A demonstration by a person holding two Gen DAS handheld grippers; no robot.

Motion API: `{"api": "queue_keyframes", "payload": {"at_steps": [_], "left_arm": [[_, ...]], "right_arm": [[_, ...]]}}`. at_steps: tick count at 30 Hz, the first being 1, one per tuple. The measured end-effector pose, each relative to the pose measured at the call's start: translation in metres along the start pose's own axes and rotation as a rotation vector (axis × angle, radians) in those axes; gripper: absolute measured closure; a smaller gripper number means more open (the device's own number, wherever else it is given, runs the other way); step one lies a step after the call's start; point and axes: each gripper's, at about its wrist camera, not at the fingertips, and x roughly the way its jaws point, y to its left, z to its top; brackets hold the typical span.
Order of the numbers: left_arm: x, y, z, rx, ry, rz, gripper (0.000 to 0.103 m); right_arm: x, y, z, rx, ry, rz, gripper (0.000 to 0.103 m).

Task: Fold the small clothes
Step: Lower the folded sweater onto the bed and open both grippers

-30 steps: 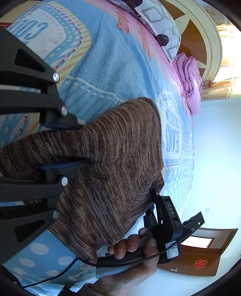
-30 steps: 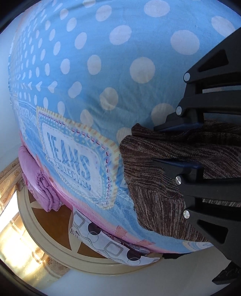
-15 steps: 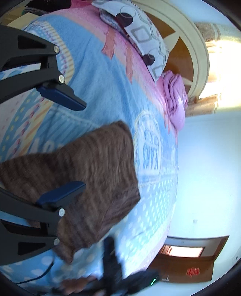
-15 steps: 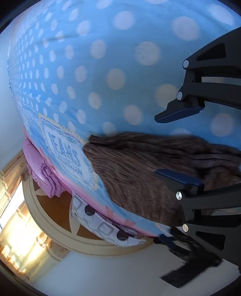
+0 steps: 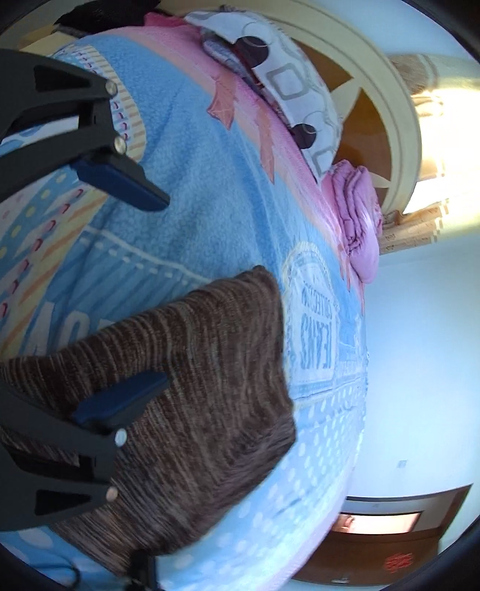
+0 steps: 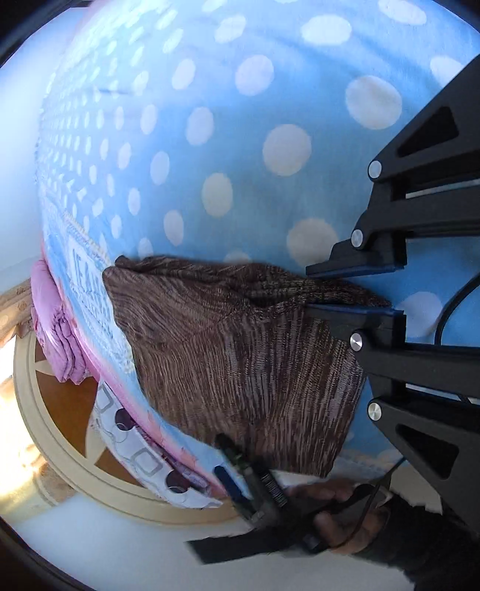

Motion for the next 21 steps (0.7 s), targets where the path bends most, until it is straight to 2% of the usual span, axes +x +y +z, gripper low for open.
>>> {"api": "queue_keyframes", "payload": {"at_steps": [2, 4, 7, 10, 13, 14, 15, 18, 21], "left_arm": [[0.003, 0.001, -0.001, -0.01, 0.004, 0.003, 0.01], [0.0, 0.003, 0.002, -0.012, 0.005, -0.005, 0.01], [-0.001, 0.005, 0.005, -0.005, -0.002, 0.01, 0.006], [0.003, 0.003, 0.003, -0.014, 0.013, 0.009, 0.006], [0.004, -0.001, 0.0, -0.013, 0.019, 0.004, 0.005], [0.003, -0.001, -0.001, -0.013, 0.019, 0.004, 0.003], [0.002, 0.0, -0.001, -0.016, 0.022, -0.003, 0.002], [-0.002, 0.005, -0.006, -0.032, 0.027, -0.028, 0.001], [-0.007, 0.008, -0.01, -0.044, 0.035, -0.039, 0.001]], "right_arm": [[-0.006, 0.014, 0.002, -0.049, -0.015, -0.076, 0.09], [-0.024, 0.032, 0.008, -0.096, -0.117, -0.145, 0.084], [-0.037, 0.06, 0.023, -0.17, -0.221, -0.081, 0.074], [-0.015, 0.073, 0.04, -0.235, -0.188, -0.048, 0.074], [0.025, 0.054, 0.049, -0.188, -0.099, -0.141, 0.076], [0.032, 0.044, 0.048, -0.164, -0.087, -0.136, 0.077], [0.03, 0.039, 0.043, -0.166, -0.116, -0.106, 0.077], [0.025, 0.036, 0.033, -0.182, -0.113, -0.112, 0.079], [0.015, 0.048, 0.025, -0.202, -0.127, -0.165, 0.076]]}}
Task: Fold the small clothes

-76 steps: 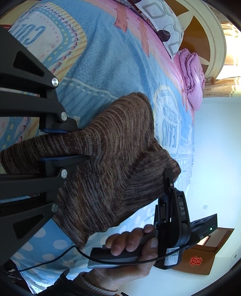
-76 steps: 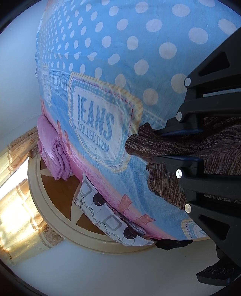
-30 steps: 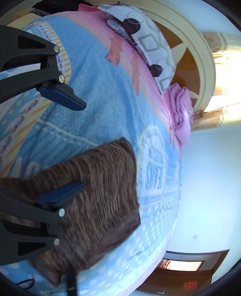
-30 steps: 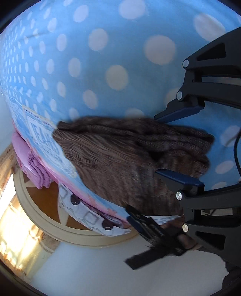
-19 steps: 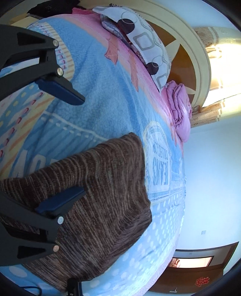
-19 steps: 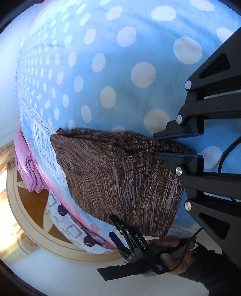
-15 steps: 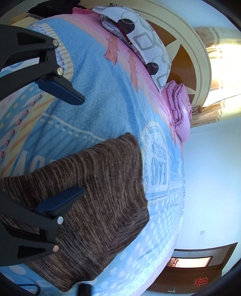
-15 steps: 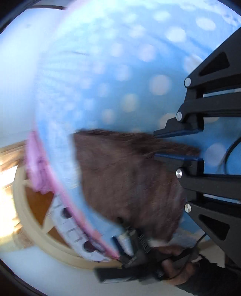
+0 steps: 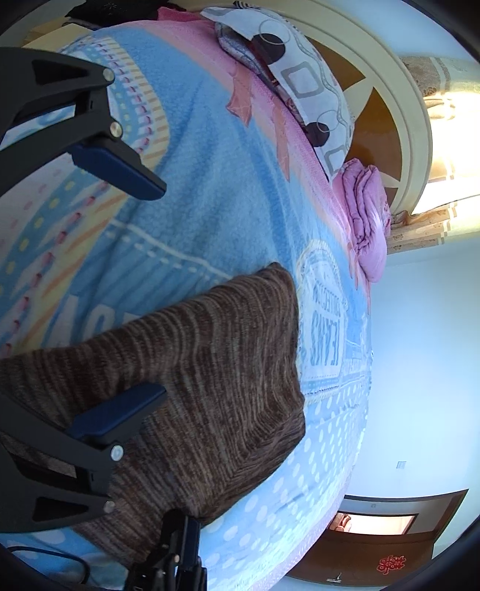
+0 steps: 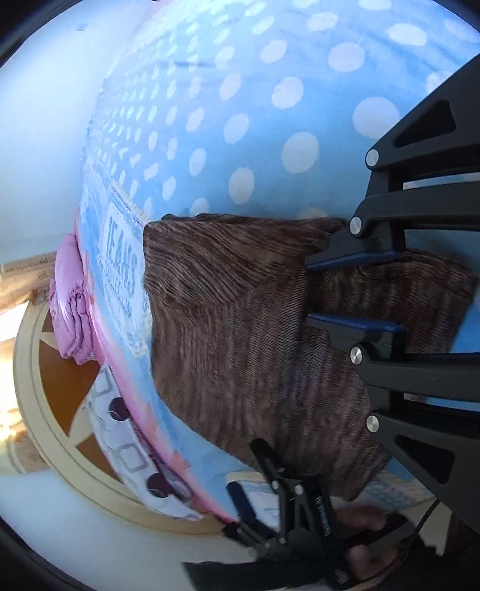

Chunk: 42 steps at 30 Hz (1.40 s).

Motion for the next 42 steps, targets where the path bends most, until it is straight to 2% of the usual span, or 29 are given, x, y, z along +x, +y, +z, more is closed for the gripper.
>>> {"api": "queue_keyframes", "payload": {"at_steps": [2, 3, 4, 5, 9, 16, 42], "left_arm": [[-0.011, 0.002, 0.001, -0.007, 0.024, -0.015, 0.001], [-0.018, 0.002, 0.001, -0.002, 0.026, -0.022, 0.001], [-0.028, 0.003, 0.001, 0.004, 0.014, -0.025, 0.001], [-0.038, 0.004, 0.001, 0.011, -0.01, -0.021, 0.001], [-0.069, 0.007, 0.008, 0.004, -0.072, -0.037, 0.001], [-0.099, -0.001, 0.018, 0.012, -0.14, -0.066, 0.001], [-0.105, -0.007, 0.015, 0.025, -0.147, -0.065, 0.001]], "right_arm": [[-0.019, 0.006, -0.004, 0.044, -0.053, 0.003, 0.064], [-0.027, 0.009, -0.006, 0.062, -0.082, 0.001, 0.052], [-0.04, 0.012, -0.011, 0.079, -0.128, -0.012, 0.045], [-0.054, 0.017, -0.015, 0.084, -0.175, -0.033, 0.044], [-0.091, 0.037, -0.02, 0.025, -0.258, -0.088, 0.044], [-0.135, 0.045, -0.026, 0.015, -0.353, -0.112, 0.038], [-0.136, 0.054, -0.035, 0.025, -0.334, -0.081, 0.038]]}}
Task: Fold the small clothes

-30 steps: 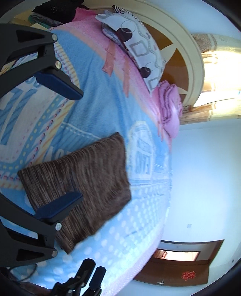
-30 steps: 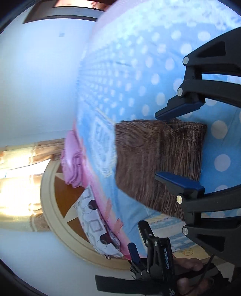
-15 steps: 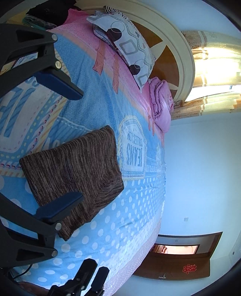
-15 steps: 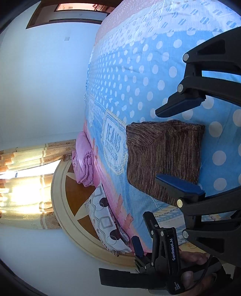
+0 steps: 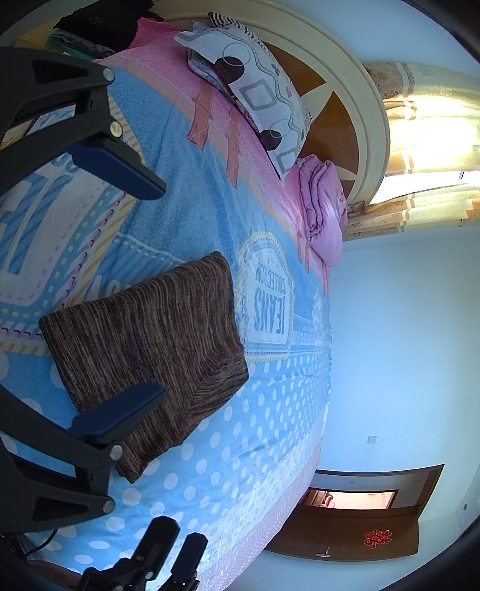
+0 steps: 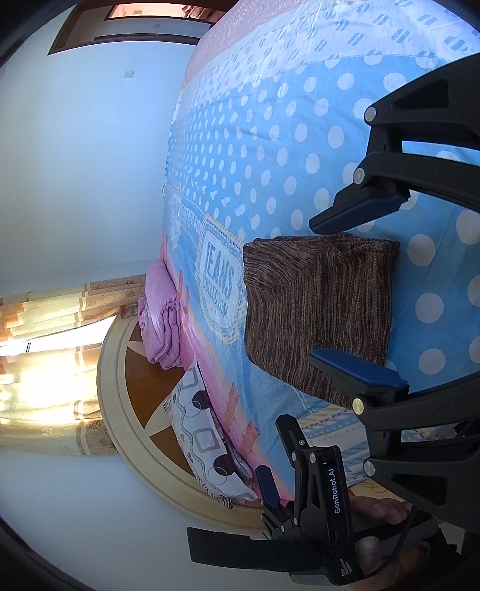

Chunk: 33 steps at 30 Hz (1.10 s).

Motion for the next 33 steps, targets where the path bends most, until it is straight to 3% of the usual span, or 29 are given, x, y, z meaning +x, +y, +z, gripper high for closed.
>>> {"api": "queue_keyframes", "payload": {"at_steps": [20, 33], "left_arm": [[0.0006, -0.0012, -0.0016, 0.003, 0.004, 0.0, 0.001], [0.0004, -0.0004, -0.0028, 0.006, 0.003, -0.021, 0.0]], "right_arm": [[0.0001, 0.003, -0.0033, 0.005, 0.005, 0.003, 0.038], [-0.0073, 0.0018, -0.0023, 0.02, -0.036, -0.002, 0.038]]}}
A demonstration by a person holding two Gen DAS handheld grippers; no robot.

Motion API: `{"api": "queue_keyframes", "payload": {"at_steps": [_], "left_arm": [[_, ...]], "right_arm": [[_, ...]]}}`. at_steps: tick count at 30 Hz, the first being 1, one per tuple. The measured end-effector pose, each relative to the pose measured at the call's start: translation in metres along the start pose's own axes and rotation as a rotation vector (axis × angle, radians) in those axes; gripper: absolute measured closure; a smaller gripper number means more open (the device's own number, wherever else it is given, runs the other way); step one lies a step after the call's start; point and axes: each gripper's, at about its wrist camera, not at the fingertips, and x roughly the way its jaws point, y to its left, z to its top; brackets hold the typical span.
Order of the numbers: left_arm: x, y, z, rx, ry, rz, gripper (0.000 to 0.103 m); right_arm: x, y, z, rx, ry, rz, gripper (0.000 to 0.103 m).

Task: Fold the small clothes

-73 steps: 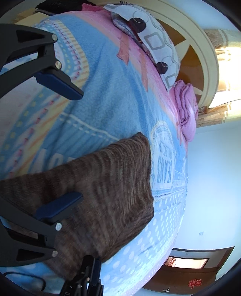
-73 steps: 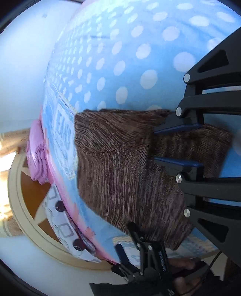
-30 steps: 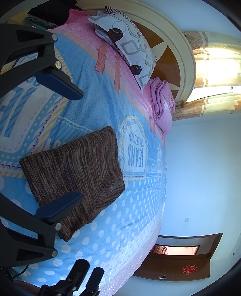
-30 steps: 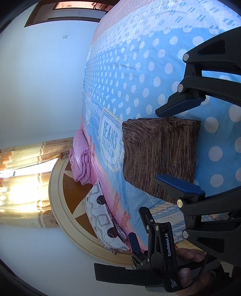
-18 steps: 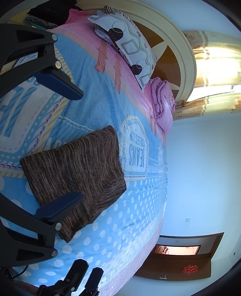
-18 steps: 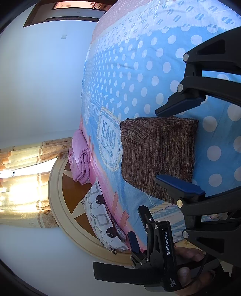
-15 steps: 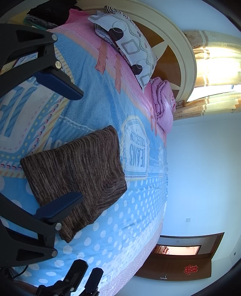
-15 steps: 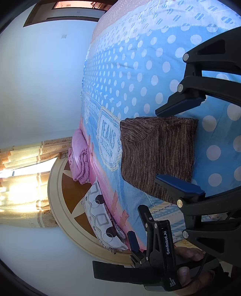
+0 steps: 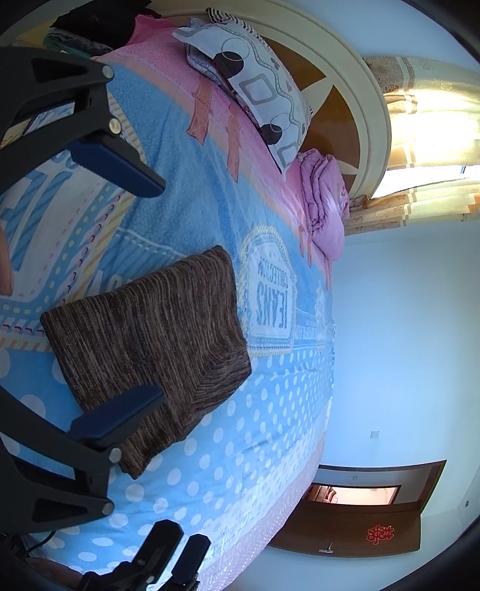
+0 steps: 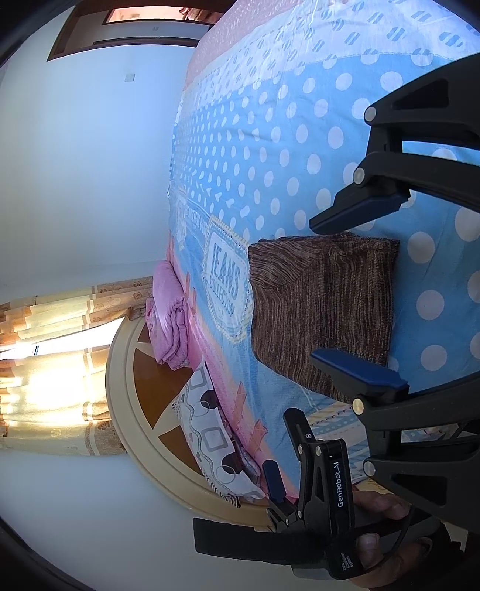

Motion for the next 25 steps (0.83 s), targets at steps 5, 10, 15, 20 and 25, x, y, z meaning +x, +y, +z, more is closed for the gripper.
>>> {"api": "queue_keyframes", "payload": {"at_steps": [5, 10, 15, 20, 25], "left_arm": [[-0.005, 0.005, 0.004, -0.009, -0.02, 0.014, 0.0], [-0.006, 0.011, 0.007, -0.021, -0.028, 0.017, 0.0], [-0.002, 0.017, 0.009, -0.033, -0.014, 0.023, 0.0], [0.002, 0.021, 0.008, -0.038, -0.012, 0.055, 0.0], [0.004, 0.024, 0.006, -0.04, -0.009, 0.07, 0.0]], "right_arm": [[-0.004, 0.001, 0.002, -0.004, -0.02, 0.005, 0.038], [-0.006, 0.002, 0.002, -0.008, -0.029, 0.009, 0.038], [-0.004, 0.003, 0.0, -0.018, -0.019, 0.016, 0.038], [-0.004, 0.005, -0.002, -0.025, -0.016, 0.02, 0.038], [-0.003, 0.005, -0.002, -0.022, -0.011, 0.02, 0.038]]}}
